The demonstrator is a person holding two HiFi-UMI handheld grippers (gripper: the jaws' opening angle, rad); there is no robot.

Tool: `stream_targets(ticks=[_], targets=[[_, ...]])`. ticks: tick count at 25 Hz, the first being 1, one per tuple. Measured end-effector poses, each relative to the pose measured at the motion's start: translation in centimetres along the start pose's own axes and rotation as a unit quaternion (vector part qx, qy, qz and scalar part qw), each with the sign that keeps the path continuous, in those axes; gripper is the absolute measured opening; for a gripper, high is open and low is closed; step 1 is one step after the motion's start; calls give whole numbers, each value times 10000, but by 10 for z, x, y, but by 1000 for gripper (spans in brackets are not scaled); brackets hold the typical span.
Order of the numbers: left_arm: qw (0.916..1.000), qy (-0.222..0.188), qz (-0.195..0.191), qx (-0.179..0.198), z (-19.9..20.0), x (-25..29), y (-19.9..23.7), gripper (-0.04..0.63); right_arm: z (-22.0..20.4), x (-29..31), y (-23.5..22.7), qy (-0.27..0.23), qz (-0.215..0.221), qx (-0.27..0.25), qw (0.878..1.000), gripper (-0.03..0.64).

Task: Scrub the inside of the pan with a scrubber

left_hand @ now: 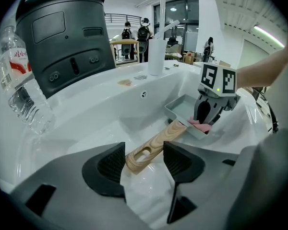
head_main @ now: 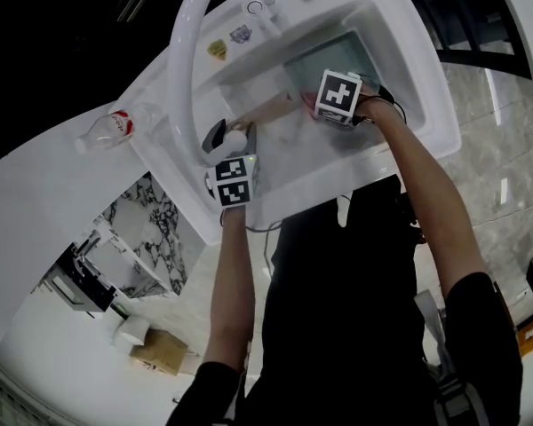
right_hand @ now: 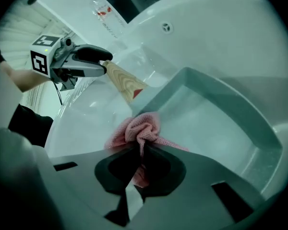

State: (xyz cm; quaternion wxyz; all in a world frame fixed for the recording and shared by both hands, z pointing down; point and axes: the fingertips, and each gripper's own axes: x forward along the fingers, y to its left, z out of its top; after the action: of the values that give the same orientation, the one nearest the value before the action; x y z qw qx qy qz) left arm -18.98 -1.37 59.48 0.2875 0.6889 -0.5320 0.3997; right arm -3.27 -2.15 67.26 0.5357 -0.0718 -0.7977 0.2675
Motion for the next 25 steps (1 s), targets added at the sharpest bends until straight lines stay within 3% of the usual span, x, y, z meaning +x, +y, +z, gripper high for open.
stream_targets(ticks=[3, 7, 12, 15, 19, 21, 25], targets=[[10000, 64, 53, 9, 1, 0, 1, 258, -21, -8, -13, 463, -46, 308, 9984, 35], [10000, 7, 38, -45, -1, 0, -1, 258, -55, -24, -40, 1271, -589, 422, 9892, 37], [10000, -42, 52, 24, 1, -1, -1, 259, -87, -38, -66, 2159, -1510, 338, 9641, 37], [10000, -60, 32, 55, 2, -1, -1, 258, -90, -42, -76, 2404, -2091, 198, 9477, 37], [9999, -85, 101, 52, 1, 0, 2, 258, -75, -52, -99, 1819, -3246, 504, 9268, 37], [9998, -73, 139, 117, 0, 0, 3, 258, -64, -53, -102, 1304, -3562, 751, 9222, 36], [9997, -72, 168, 138, 0, 0, 4, 258, -25, -38, -75, 173, -3216, 651, 9445, 37]])
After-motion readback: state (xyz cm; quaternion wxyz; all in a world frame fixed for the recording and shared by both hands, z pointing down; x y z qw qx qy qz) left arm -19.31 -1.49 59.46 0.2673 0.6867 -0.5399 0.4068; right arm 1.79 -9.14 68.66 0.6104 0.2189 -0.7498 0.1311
